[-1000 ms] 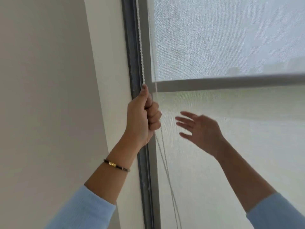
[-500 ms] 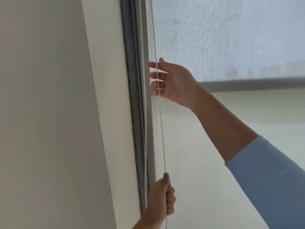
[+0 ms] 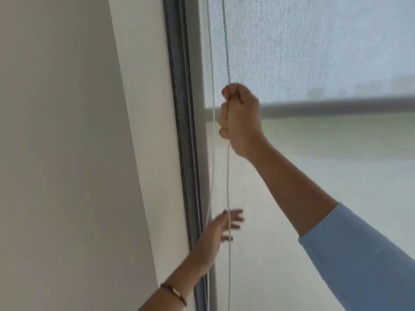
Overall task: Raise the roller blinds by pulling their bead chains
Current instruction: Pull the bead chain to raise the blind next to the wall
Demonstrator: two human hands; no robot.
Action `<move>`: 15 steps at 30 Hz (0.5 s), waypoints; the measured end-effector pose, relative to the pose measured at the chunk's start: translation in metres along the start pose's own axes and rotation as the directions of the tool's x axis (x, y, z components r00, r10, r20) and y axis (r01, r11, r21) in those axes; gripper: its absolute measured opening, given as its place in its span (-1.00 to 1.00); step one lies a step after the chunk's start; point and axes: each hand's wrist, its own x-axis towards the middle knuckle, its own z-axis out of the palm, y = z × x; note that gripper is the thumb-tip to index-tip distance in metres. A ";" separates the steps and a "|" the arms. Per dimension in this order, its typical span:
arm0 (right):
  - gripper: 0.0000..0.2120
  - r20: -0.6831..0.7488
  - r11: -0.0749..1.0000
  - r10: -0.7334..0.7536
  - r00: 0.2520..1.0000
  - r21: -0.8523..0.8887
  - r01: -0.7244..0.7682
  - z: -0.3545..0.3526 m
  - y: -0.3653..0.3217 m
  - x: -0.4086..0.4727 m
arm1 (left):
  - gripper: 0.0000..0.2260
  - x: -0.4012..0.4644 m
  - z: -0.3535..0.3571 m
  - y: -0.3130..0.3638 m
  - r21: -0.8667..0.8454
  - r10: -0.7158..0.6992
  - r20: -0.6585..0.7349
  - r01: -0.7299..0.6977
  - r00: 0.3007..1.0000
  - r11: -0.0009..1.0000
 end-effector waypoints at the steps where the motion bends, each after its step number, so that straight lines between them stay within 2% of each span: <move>1: -0.67 -0.003 0.998 -0.003 1.000 -0.058 0.003 -0.001 0.012 -0.010 | -0.49 0.008 -0.004 0.019 -0.034 0.035 -0.037 -0.036 0.999 0.999; 4: -0.74 -0.024 0.969 -0.020 1.000 -0.245 0.014 -0.011 0.056 -0.049 | -0.55 0.030 -0.017 0.079 -0.120 0.173 -0.132 -0.189 0.976 0.975; 6: -0.76 -0.007 0.947 0.019 1.000 -0.322 -0.020 -0.018 0.088 -0.081 | -0.55 0.042 -0.026 0.118 -0.151 0.234 -0.140 -0.254 0.962 0.955; 9: -0.63 0.013 0.882 0.049 0.999 -0.469 -0.038 -0.030 0.134 -0.130 | -0.39 0.056 -0.037 0.174 -0.181 0.304 -0.048 -0.308 0.951 0.934; 12: -0.77 0.044 0.814 0.118 0.992 -0.576 -0.071 -0.043 0.182 -0.176 | -0.36 0.067 -0.036 0.225 -0.202 0.383 0.029 -0.369 0.923 0.907; 13: -0.81 0.052 0.798 0.160 0.986 -0.595 -0.099 -0.047 0.197 -0.192 | -0.37 0.070 -0.033 0.240 -0.192 0.392 0.009 -0.384 0.920 0.903; 15: -0.74 0.055 0.751 0.253 0.966 -0.641 -0.160 -0.054 0.219 -0.217 | -0.43 0.076 -0.031 0.264 -0.160 0.379 -0.085 -0.388 0.922 0.908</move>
